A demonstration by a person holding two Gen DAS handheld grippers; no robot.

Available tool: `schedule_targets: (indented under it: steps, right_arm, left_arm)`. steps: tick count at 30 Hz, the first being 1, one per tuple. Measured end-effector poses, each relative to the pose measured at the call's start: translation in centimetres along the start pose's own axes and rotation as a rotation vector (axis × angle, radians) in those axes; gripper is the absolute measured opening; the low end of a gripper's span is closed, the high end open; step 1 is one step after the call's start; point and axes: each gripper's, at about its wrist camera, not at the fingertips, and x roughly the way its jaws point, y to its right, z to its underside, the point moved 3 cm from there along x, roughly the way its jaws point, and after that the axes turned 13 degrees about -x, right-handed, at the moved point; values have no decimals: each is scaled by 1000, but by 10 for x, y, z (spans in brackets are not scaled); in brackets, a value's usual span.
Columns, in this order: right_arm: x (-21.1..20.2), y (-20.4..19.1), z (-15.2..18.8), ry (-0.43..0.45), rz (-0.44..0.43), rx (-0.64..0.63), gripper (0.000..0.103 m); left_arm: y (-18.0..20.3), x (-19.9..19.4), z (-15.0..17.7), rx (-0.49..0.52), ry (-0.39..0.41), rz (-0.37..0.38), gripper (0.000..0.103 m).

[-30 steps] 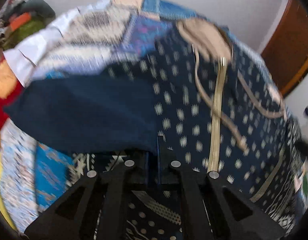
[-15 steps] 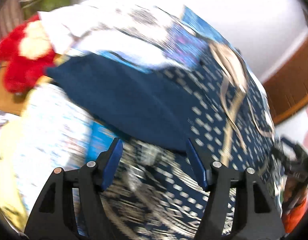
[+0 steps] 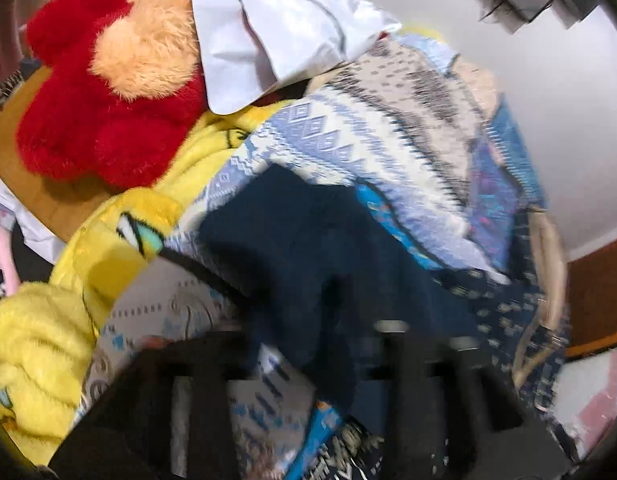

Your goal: Fold large clothes

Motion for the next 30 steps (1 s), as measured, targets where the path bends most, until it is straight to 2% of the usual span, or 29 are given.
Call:
schedule_targets:
  steps: [2,4,8,10,12,14,16,19,22,24,30]
  right_arm:
    - [-3,5,1,4,-3,13,103]
    - [-9,11,4,11,7,20,103]
    - [-23,26,13,26,35,25,103]
    - [-29,34,19,28,43,36,103]
    - [-35,44,26,31,39,58,103]
    - [-42,52,33,31,32,80,103]
    - [-49,60,39,38,31,92,103]
    - [-68,71,47,62,48,98,103]
    - [-87,82,56,87,62,104,103]
    - [-98,90,61,98,68,111,103]
    - [-116,112,84,93,76,146,103]
  left_arm:
    - [5,1,0,19,14,-27,11]
    - [19,-11,2,69,62,-43,10]
    - [74,-48,18,274,182,-61,10]
    - [112,-75,35,380,232,-22,10]
    - [160,-106,59,484,276,50,10]
    - [194,-126,81,554,298,111,10]
    - [236,-149,116,645,297,191,10]
    - [274,-156,166,749,262,258,10]
    - [296,-139,222,846,183,277,10]
    - [298,-115,260,889,103,267,10]
    - [284,-50,345,945,-114,245,10]
